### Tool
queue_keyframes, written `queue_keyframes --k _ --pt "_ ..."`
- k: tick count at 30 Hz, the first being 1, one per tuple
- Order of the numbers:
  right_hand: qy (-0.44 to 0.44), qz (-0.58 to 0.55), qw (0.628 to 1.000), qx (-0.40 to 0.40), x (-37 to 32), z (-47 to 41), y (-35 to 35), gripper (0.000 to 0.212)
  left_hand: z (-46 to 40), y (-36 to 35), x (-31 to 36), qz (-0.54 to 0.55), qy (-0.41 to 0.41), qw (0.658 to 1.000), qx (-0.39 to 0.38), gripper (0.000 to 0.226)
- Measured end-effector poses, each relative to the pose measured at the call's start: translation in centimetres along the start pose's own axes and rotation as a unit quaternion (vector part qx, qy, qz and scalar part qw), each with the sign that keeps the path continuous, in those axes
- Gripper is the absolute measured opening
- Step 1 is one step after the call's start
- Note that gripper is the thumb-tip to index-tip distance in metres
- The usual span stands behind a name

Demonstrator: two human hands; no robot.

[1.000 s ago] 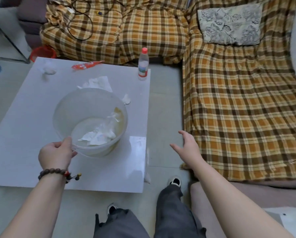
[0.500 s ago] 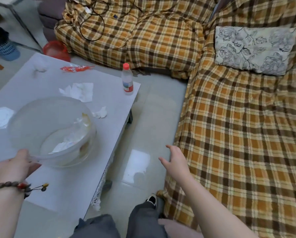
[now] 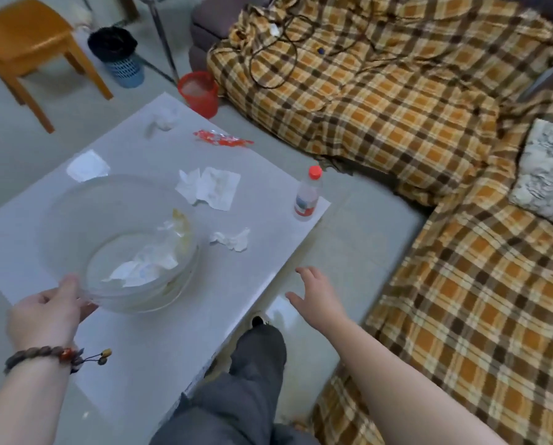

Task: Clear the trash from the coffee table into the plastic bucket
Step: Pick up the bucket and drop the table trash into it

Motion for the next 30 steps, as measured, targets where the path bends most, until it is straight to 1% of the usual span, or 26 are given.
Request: queue_keyframes --k 1,3,6,7,11,13,16,20,21,22,24,25,26,28,30 --pt "0.007 0.014 1.000 -0.008 -0.6 -2.0 0.0 0.060 -0.2 -0.5 0.8 0.013 -0.001 1.000 -0.012 0.080" --pt "0.015 0.038 0.999 -0.028 -1.8 -5.7 -0.2 0.062 -0.7 -1.5 2.6 0.028 0.005 0.999 0.015 0.073" --pt "0.037 0.085 0.992 -0.079 -3.5 -10.1 -0.7 0.062 -1.2 -2.5 4.7 0.066 0.005 0.994 0.083 0.040" --pt "0.046 0.104 0.989 -0.096 -3.9 -11.4 -0.9 0.061 -1.5 -2.8 5.1 0.067 0.011 0.993 0.098 0.035" --pt "0.076 0.157 0.975 -0.140 -5.4 -16.2 -2.2 0.056 -2.8 -4.0 5.5 0.084 0.012 0.987 0.133 0.037" --pt "0.085 0.166 0.969 -0.160 -5.8 -18.4 -3.1 0.058 -3.0 -4.7 5.5 0.088 0.022 0.986 0.143 0.037" --pt "0.116 0.176 0.959 -0.188 -6.5 -21.8 -5.2 0.061 -2.9 -6.0 5.1 0.099 0.032 0.981 0.161 0.054" --pt "0.177 0.224 0.932 -0.222 -7.2 -25.1 -8.4 0.055 -2.0 -7.5 4.4 0.121 0.035 0.975 0.184 0.067" --pt "0.183 0.234 0.926 -0.232 -7.2 -25.6 -9.1 0.054 -1.9 -7.7 4.2 0.124 0.038 0.973 0.189 0.066" --pt "0.186 0.246 0.921 -0.239 -7.2 -25.9 -9.8 0.053 -1.7 -7.9 4.0 0.126 0.042 0.972 0.191 0.060" --pt "0.191 0.281 0.908 -0.246 -6.9 -26.4 -10.7 0.053 -1.6 -8.2 3.6 0.121 0.054 0.971 0.200 0.038" --pt "0.191 0.294 0.904 -0.244 -6.6 -26.6 -10.9 0.056 -1.5 -8.3 3.5 0.114 0.063 0.970 0.205 0.031" --pt "0.189 0.298 0.904 -0.241 -6.3 -26.8 -11.1 0.059 -1.4 -8.3 3.3 0.109 0.071 0.969 0.210 0.029" --pt "0.179 0.291 0.910 -0.234 -5.7 -27.3 -11.3 0.061 -1.2 -8.4 2.9 0.109 0.081 0.967 0.215 0.038" --pt "0.173 0.278 0.915 -0.234 -5.3 -27.8 -11.4 0.053 -1.0 -8.5 2.7 0.111 0.084 0.965 0.221 0.044"
Point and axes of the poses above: each hand's wrist, its own z-axis away from the middle knuckle, its own y-axis out of the back of the hand, x = y × z, the point moved 1 cm from there along -z, towards the middle knuckle, and after that the axes turned 10 degrees about -z, right-handed, at the moved point
